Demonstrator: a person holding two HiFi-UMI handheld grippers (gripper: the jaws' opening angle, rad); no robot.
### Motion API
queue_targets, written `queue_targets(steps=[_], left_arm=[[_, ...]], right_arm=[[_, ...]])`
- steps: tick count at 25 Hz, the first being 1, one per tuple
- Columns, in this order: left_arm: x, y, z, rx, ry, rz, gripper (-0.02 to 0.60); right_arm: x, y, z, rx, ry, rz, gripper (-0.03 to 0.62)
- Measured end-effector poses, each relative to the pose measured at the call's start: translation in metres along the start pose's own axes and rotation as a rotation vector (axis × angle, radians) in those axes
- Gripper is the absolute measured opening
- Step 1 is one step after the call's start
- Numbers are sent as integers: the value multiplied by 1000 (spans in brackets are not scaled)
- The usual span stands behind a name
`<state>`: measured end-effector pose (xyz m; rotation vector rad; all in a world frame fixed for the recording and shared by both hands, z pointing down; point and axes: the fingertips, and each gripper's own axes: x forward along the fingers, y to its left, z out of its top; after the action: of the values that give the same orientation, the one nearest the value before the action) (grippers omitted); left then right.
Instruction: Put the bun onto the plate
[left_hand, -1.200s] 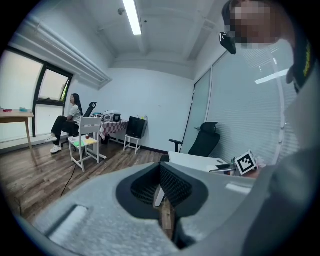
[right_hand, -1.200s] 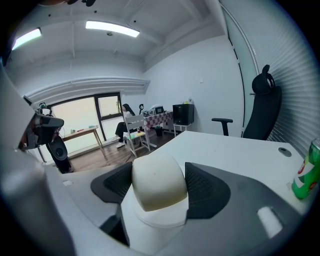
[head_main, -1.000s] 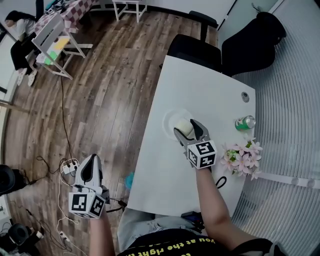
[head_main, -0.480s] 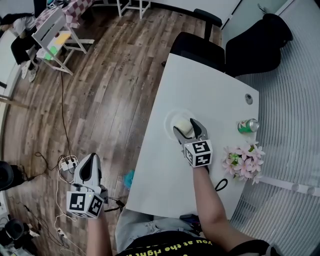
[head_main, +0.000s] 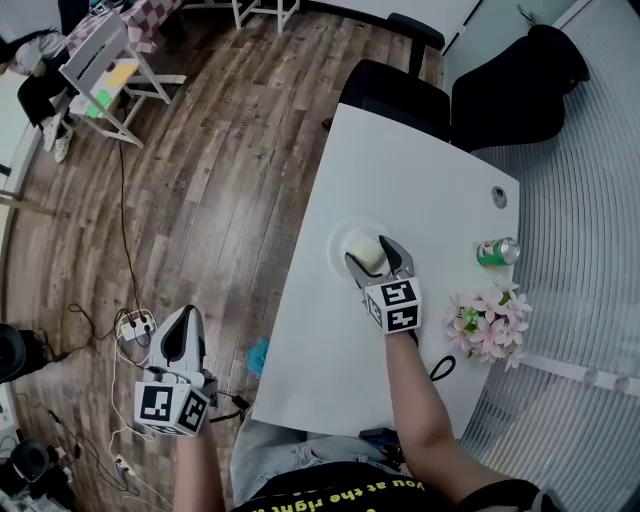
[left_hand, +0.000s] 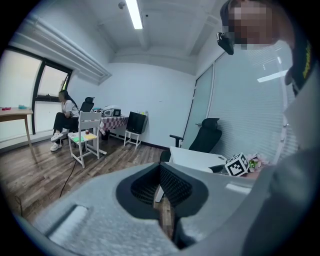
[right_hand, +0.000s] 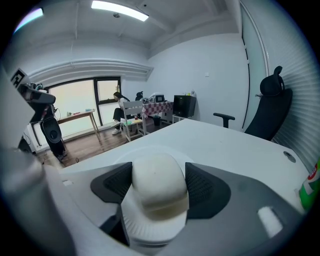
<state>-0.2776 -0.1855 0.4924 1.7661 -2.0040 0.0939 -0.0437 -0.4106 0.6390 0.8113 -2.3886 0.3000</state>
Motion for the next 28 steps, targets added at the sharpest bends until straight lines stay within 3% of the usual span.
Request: queue_targets(steps=[9,19,24,26,28], left_arm=[[3,1,1,-4,-5,-4,0],[-1,-5,3,3,-9,-7,0],[-1,-12,9,10,-16,-19,0],[-2,-15,12,13,-22,-22,0],[-3,-17,15,16,-29,-26,0]], right_arm=[[6,4,-6,-49,80,21,345],[-3,2,4,-35,44,28,336],[-14,5,19,-23,-9,29,257],[-20,4,26,-32,-41,12,145],[-25,2,32,-33,-68,0,99]])
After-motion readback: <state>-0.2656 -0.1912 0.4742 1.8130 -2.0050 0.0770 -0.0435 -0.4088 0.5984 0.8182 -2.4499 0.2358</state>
